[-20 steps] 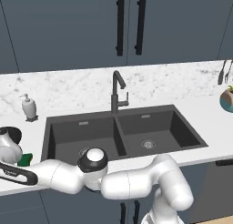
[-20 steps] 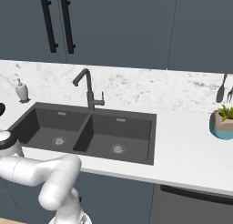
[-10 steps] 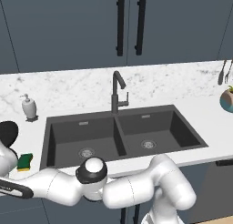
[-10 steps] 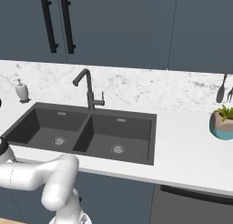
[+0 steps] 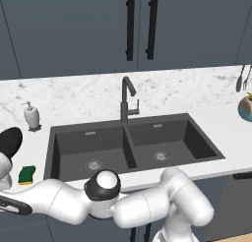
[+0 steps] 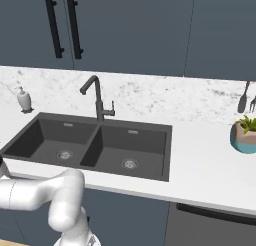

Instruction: Pick the pan and sponge and place them into the sink. Then turn on the water.

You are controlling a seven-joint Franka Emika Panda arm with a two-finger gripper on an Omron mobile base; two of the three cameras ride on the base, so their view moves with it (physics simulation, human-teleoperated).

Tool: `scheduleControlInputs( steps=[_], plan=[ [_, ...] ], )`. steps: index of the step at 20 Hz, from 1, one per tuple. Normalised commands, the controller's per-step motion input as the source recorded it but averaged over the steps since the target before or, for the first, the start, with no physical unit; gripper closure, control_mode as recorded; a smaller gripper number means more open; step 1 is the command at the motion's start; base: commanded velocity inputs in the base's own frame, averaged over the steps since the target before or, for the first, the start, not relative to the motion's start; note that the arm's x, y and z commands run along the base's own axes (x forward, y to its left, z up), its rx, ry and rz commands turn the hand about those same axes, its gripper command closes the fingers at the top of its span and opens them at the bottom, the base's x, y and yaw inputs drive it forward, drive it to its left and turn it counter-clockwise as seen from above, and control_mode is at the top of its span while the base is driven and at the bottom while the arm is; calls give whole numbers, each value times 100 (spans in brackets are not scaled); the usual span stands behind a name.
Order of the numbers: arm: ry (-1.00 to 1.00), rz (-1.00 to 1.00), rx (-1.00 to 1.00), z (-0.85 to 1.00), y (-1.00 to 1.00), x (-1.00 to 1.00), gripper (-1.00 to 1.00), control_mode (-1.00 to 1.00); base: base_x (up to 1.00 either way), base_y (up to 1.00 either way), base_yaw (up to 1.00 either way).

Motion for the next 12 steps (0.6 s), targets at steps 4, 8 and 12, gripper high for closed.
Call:
scheduleControlInputs(
  steps=[4, 8, 12],
  plan=[
    [-2, 0, -4, 5, -99, 0, 100, -100, 0, 0, 0],
    [0, 0, 0, 8, -100, 0, 100, -100, 0, 0, 0],
    [-4, 0, 0, 51, -100, -7, 100, -100, 0, 0, 0]
  ],
)
